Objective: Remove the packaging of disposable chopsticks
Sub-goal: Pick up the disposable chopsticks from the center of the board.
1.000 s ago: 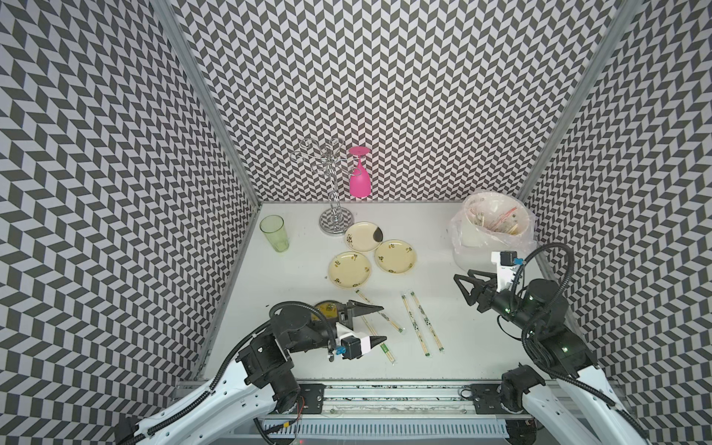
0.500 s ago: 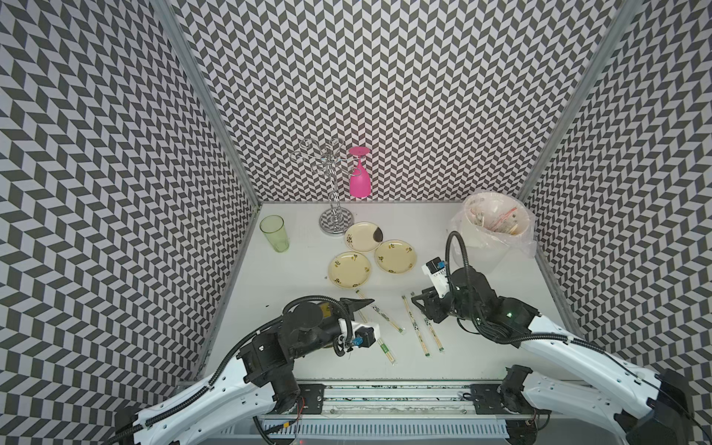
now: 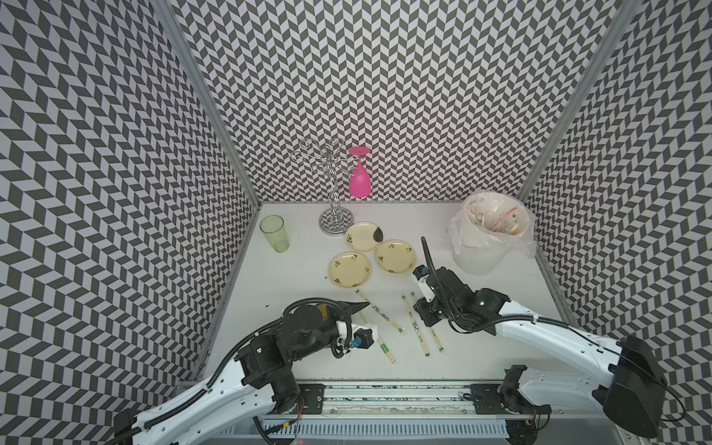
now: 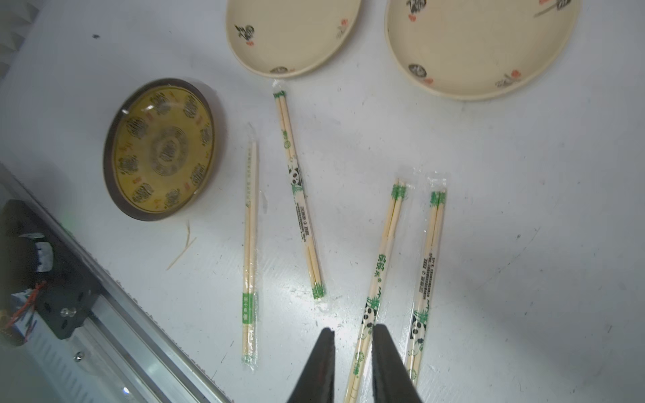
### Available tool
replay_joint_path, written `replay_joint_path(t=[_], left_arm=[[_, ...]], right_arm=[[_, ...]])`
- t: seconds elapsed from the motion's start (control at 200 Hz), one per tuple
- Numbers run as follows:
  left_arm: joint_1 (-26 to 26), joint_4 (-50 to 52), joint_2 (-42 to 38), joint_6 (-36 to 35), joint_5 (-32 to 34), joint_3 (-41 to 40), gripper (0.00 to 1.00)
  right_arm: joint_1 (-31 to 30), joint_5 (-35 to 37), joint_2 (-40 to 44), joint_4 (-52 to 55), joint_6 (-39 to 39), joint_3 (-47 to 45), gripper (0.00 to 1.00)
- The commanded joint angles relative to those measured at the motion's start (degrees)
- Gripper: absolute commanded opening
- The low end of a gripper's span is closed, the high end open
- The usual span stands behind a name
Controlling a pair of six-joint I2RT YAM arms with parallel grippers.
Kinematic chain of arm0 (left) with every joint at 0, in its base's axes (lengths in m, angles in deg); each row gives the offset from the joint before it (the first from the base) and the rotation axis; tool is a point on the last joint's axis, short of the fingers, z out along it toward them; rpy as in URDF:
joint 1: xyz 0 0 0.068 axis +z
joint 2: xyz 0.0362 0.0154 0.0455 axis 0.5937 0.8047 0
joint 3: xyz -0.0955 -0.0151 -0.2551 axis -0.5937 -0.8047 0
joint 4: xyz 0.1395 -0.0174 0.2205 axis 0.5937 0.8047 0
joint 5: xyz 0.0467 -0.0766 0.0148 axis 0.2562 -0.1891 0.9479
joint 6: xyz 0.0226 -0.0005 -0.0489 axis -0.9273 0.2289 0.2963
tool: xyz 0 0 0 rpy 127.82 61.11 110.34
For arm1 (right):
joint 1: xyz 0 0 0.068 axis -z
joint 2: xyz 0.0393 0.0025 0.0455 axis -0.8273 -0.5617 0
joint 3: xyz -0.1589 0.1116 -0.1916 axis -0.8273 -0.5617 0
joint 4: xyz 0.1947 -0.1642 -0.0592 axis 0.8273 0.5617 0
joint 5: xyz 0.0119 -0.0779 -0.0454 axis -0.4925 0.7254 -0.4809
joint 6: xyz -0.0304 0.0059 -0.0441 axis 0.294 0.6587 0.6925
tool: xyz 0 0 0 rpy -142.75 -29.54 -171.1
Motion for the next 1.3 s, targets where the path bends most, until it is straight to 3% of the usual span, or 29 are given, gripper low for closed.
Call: replay_joint_path(t=[0.0,0.135,0.551,1.292], left_arm=[[-0.23,-1.01,0.49,-2.69,0.97,0.37,0.58],[0.08,-6.14,-1.94,-2.07,-1.41,-3.34,0.63],[0.04,-7.53,-5.71,-2.39,-0.15,-6.2,0.67],[0.04,-6.39,-8.9,-1.74,-0.02,-6.84,0.7]], right_arm=[[-0.51,0.43,-1.07,1.35,-3.04,-1.87,0.22],[-2.26,0.72,-2.34,-0.17,-5.48,-2.88,0.27],[-6.61,5.0,-15.89,-0.11,-6.3,-0.66,0.35],[-6.88,2.82,-19.45,0.16,-7.11,-2.92,0.25]])
